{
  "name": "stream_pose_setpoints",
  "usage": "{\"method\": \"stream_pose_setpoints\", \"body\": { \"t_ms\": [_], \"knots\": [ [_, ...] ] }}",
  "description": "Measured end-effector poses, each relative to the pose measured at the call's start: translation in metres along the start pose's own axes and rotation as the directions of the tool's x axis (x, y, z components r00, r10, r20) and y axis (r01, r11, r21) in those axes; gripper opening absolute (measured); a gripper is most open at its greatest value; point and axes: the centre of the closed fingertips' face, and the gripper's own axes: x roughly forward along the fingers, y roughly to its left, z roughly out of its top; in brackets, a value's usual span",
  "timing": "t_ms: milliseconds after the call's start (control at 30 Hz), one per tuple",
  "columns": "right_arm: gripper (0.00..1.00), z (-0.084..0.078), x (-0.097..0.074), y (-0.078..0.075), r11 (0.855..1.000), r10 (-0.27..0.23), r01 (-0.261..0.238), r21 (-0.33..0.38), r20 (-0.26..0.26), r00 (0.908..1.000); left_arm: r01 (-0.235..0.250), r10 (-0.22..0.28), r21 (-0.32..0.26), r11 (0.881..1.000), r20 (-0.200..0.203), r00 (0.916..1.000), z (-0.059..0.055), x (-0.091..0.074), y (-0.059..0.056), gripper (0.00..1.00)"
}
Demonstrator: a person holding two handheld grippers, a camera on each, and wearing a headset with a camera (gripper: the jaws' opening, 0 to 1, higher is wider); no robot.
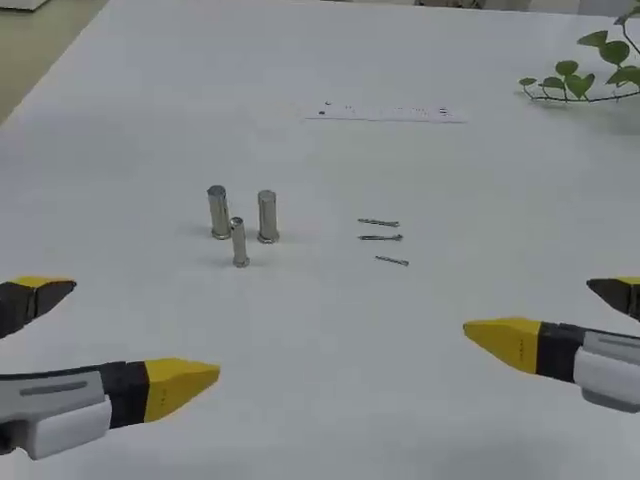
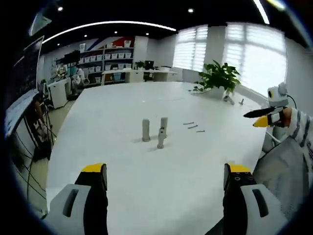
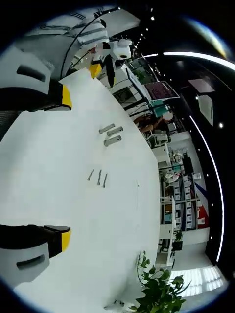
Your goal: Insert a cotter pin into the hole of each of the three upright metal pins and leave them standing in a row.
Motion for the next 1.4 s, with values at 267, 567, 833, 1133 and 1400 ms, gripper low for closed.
{"method": "stream_pose_setpoints", "body": {
  "t_ms": [267,567,833,1133,1400],
  "knots": [
    [0.94,0.006,0.005,0.001,1.000,0.012,-0.011,-0.003,0.011,0.9999,-0.008,0.008,-0.027,1.000,0.009,0.9999,-0.003,-0.003,0.003,0.99],
    [0.94,0.007,0.007,0.006,0.999,0.028,-0.028,-0.017,0.000,0.9996,-0.021,0.023,-0.037,0.999,0.048,0.9986,0.003,-0.008,0.003,0.99],
    [0.93,0.007,0.010,0.008,0.999,0.043,-0.043,-0.012,-0.012,0.9990,-0.047,0.050,-0.053,0.998,0.061,0.9969,0.005,-0.011,0.007,0.99],
    [0.91,0.009,0.006,0.006,0.998,0.047,-0.048,-0.030,-0.030,0.9985,-0.055,0.058,-0.059,0.997,0.054,0.9968,0.000,-0.014,0.011,0.99],
    [0.91,0.008,0.003,0.004,0.999,0.033,-0.034,-0.040,-0.024,0.9992,-0.052,0.055,-0.051,0.997,0.059,0.9968,0.007,-0.015,0.013,0.95]
  ]
}}
